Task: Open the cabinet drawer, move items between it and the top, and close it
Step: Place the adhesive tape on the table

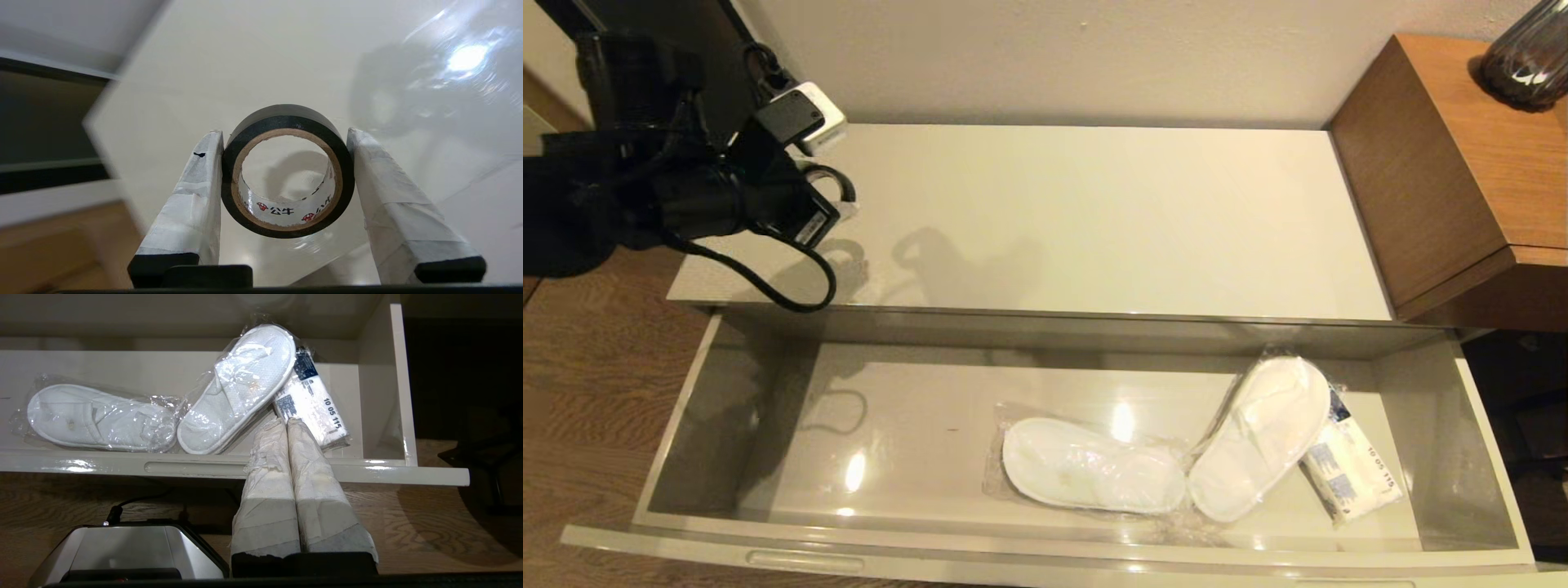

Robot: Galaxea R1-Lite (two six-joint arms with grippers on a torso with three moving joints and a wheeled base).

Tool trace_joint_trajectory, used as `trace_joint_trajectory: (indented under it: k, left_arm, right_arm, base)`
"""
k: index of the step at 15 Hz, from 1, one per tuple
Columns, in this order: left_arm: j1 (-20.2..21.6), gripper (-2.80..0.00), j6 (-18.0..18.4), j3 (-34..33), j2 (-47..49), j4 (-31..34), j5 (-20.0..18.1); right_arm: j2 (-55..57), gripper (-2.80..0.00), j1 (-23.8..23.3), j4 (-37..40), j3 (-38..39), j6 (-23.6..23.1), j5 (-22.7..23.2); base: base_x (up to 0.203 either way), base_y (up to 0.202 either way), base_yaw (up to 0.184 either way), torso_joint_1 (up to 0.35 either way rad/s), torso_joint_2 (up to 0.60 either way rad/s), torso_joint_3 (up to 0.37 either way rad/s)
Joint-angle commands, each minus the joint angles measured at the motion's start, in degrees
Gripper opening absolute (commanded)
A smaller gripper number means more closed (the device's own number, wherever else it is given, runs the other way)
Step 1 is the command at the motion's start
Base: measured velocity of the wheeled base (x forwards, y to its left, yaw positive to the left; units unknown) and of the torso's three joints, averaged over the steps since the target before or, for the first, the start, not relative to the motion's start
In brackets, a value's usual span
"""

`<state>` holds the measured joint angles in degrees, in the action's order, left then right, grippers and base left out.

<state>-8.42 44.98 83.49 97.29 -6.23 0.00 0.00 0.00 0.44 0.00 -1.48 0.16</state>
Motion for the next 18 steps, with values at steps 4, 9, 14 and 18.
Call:
trace_joint_trajectory:
  k: [4, 9, 14, 18]
  left_arm:
    - [-1.06, -2.80, -5.30, 14.97, 11.32, 14.36, -0.09]
    - [-1.60, -2.80, -9.72, 26.72, 20.46, 25.01, -2.41]
    - [-1.60, -2.80, -9.74, 26.72, 19.99, 27.42, -2.37]
    - [-1.52, 0.00, -9.83, 26.63, 18.97, 26.22, -2.56]
  right_arm:
    - [0.09, -2.80, 0.00, 0.00, 0.09, -0.02, 0.02]
    - [0.09, -2.80, 0.00, 0.00, 0.00, -0.02, 0.02]
    - [0.09, -2.80, 0.00, 0.00, 0.04, -0.02, 0.02]
    - [0.09, -2.80, 0.00, 0.00, 0.05, -0.02, 0.02]
  base:
    - [0.000, 0.000, 0.000, 0.000, 0.00, 0.000]
    - [0.000, 0.000, 0.000, 0.000, 0.00, 0.000]
    - [0.000, 0.000, 0.000, 0.000, 0.00, 0.000]
    - [0.000, 0.000, 0.000, 0.000, 0.00, 0.000]
